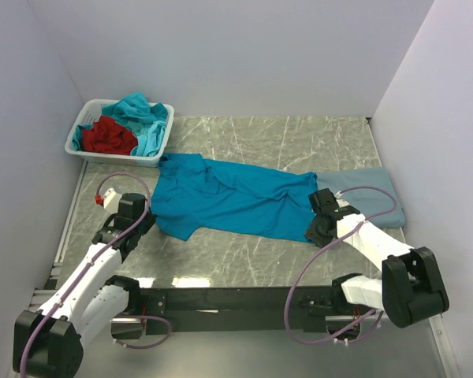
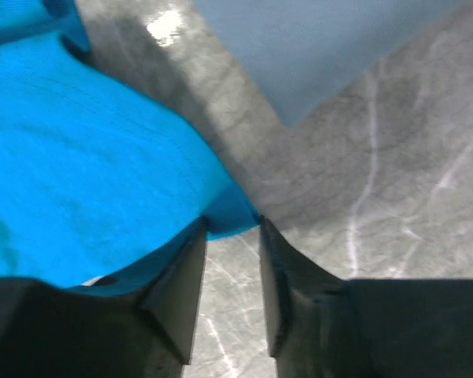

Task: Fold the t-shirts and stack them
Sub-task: Flatten the tshirt out

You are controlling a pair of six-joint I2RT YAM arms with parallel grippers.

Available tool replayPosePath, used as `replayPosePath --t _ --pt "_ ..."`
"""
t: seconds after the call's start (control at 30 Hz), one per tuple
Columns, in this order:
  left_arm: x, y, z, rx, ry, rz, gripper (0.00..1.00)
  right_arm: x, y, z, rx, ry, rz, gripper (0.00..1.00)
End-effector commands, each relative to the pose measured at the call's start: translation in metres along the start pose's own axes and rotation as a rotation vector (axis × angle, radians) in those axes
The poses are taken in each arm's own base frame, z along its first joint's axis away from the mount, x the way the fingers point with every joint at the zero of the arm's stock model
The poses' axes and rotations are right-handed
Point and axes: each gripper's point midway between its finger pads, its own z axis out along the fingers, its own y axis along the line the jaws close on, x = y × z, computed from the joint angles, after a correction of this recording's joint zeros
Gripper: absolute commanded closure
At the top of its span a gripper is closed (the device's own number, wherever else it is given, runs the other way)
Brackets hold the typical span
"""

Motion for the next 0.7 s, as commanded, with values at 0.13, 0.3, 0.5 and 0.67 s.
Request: replayPosePath --t 0.13,0.3,0.5,0.67 --pt "-0.007 -0.003 0.001 -0.01 -0.022 -0.002 0.99 0.006 0.017 0.005 -0.036 0.02 0.012 0.72" --pt "-0.002 -0.009 0.002 0.018 0.006 0.013 0.99 -0.002 0.017 0.005 -0.017 -0.011 0.008 0.9" --pt "0.006 -0.019 0.005 0.078 0.04 0.018 0.99 -0.024 0.035 -0.005 -0.098 -0.103 -0.01 1.0" --pt "0.029 -0.028 0.008 0.171 0.132 0.039 0.99 -0.043 0.054 -0.021 -0.226 -0.205 -0.045 1.0"
